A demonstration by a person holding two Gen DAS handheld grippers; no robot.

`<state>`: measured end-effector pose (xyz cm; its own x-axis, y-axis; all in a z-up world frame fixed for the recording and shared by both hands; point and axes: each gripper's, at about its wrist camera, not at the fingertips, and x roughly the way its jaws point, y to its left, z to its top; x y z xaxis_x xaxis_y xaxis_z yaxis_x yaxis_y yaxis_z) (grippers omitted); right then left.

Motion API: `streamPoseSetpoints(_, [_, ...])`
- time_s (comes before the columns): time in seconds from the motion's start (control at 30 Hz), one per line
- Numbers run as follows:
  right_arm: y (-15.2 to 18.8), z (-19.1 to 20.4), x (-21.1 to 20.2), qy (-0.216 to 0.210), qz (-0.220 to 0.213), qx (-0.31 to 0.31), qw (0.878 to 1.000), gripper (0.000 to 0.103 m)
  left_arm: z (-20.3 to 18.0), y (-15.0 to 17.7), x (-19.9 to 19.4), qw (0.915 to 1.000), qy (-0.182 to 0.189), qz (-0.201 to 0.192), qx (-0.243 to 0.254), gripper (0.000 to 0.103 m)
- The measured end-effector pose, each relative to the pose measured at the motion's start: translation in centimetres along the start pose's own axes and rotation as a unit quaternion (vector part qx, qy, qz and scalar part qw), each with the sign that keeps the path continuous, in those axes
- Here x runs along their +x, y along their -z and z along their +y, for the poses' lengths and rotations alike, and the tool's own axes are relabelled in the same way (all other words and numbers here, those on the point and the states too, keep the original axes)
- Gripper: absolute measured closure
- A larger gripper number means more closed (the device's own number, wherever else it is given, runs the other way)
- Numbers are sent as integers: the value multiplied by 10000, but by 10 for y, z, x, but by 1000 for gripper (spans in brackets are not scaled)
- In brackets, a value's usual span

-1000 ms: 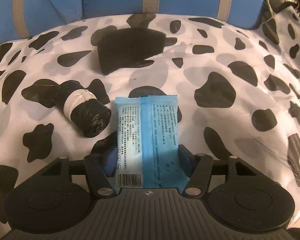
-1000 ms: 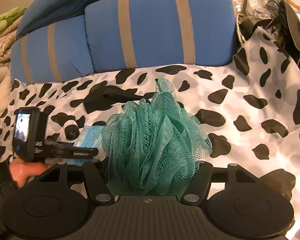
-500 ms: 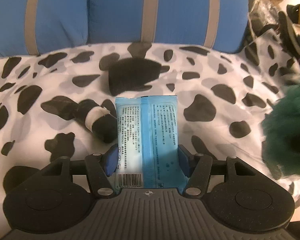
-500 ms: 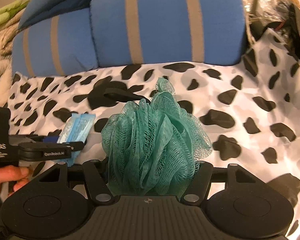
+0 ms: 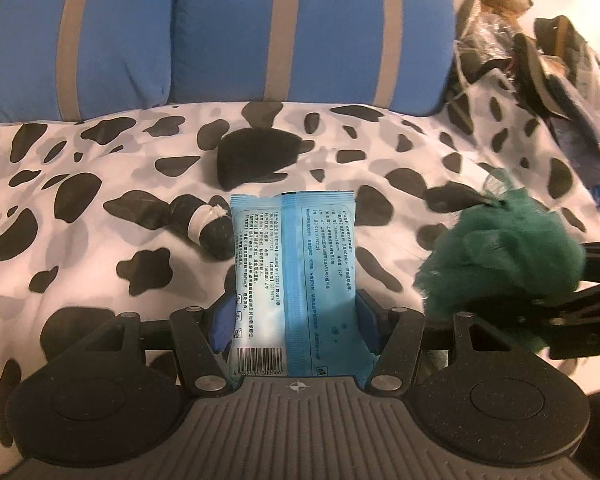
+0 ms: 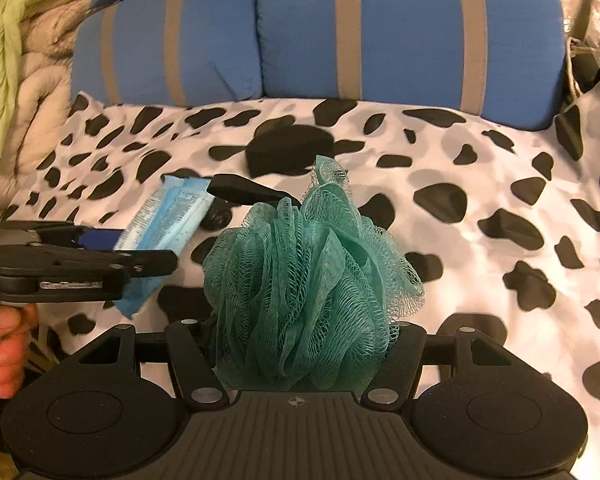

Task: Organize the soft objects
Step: 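Carry the blue packet and green loofah with both tools over the cardboard box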

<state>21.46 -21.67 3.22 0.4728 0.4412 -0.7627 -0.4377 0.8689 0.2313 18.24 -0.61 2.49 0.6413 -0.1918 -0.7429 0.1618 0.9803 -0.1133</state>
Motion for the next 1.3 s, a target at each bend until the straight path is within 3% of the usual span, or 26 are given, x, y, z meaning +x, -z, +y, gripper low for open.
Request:
streamPoseSetpoints(0.17, [19,12,-14,110,-33,-176,9998,37,-3,20,-21,9999,67,92,-3,44])
streamPoseSetpoints(0.6, [65,38,-44,-272,132,-349,9989,37,-17,73,-60,9992,203,343,14,44])
streamPoseSetpoints(1.3, [130,68,-54,-340,1107,-502,9920,36,-41,129,-82,9934,86,1141,-7,44])
